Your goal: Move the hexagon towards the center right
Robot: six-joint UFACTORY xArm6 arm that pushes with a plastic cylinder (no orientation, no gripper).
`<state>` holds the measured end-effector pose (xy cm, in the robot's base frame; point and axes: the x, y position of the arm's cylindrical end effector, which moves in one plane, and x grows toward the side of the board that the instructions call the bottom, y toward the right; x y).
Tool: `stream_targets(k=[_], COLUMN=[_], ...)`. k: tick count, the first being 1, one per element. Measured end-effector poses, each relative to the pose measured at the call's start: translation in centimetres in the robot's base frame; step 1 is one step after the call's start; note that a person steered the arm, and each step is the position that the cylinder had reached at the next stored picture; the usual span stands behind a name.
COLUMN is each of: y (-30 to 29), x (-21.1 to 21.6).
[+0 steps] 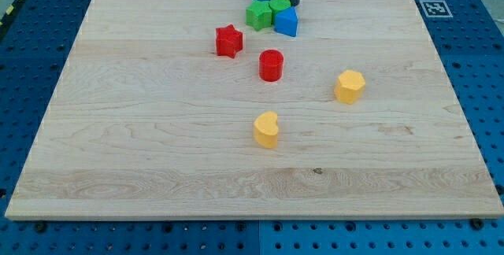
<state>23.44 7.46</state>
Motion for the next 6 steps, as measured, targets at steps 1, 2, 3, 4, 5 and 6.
stream_targets(k=[1, 2, 3, 4, 5, 6], y=[2.1, 2.3, 2.3, 3.0, 6.7, 8.0], x=[0.0, 0.0, 0.0, 1.5, 7.8, 13.8])
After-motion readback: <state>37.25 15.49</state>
